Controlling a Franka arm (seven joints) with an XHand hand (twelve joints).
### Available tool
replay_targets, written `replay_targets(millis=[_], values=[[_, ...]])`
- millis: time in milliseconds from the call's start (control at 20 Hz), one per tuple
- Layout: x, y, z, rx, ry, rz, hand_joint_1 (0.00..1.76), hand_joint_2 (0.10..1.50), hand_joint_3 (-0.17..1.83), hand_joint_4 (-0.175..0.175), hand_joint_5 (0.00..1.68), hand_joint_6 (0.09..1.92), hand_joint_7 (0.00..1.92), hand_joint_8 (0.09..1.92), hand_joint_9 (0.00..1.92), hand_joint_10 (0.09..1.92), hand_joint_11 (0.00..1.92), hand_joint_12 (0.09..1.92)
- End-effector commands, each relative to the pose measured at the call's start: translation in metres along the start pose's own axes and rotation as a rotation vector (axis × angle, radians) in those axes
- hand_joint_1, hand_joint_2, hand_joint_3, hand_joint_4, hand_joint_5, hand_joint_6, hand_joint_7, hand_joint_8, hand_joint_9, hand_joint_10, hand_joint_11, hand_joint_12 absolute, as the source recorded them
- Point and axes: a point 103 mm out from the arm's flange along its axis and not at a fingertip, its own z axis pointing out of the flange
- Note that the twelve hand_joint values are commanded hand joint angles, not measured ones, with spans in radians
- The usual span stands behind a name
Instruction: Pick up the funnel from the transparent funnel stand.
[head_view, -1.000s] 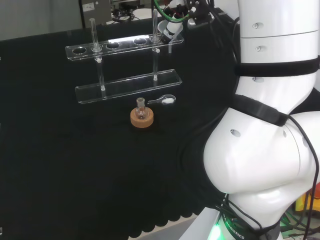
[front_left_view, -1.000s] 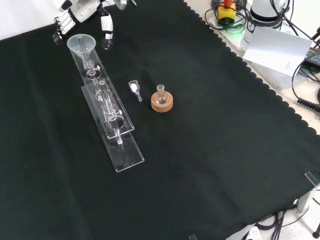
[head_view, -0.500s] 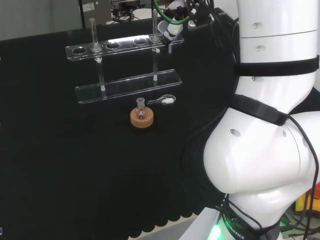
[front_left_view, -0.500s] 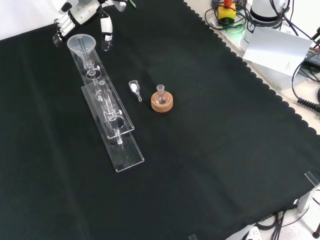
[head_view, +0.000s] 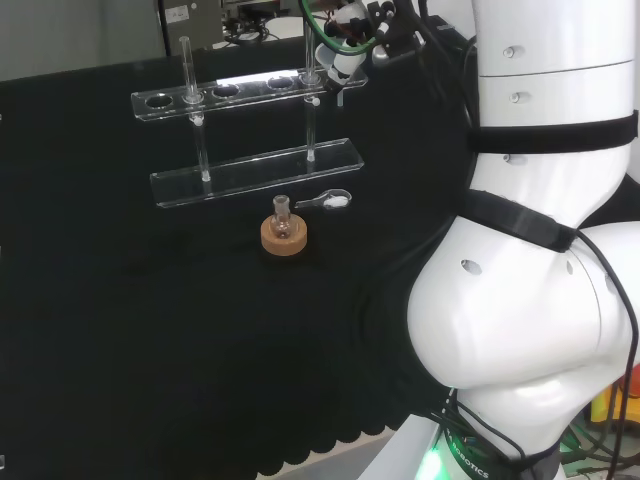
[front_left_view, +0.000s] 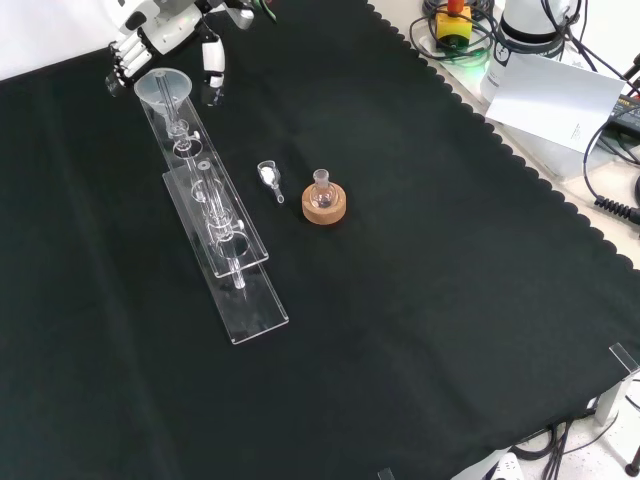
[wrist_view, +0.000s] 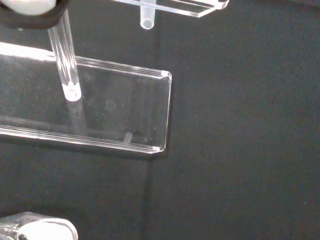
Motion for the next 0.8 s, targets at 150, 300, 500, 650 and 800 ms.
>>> replay_targets(millis=[150,300,500,650,800], values=[[-0.0007,0.0018,0.0014,0.002,-0.015,0.001,0.74,0.67,0.3,-0.015,0.0,0.09,0.08,0.09,0.09,0.81,0.0,1.46],[-0.0011,0.0029,0.0024,0.0,-0.01,0.0,0.77,0.64,0.38,-0.017,0.0,0.09,0.06,0.16,0.12,0.79,0.0,1.46],[-0.0005,0.0046,0.0034,-0.004,-0.009,-0.003,0.77,0.6,0.49,-0.022,0.0,0.09,0.0,0.43,0.17,0.77,0.01,1.46],[0.0002,0.0055,0.0022,-0.004,-0.01,0.0,0.77,0.59,0.53,-0.028,0.0,0.09,0.02,0.59,0.24,0.75,0.01,1.47],[0.001,0.0069,0.0021,0.005,-0.011,0.001,0.77,0.59,0.55,-0.032,0.04,0.09,0.07,0.64,0.27,0.75,0.02,1.47]])
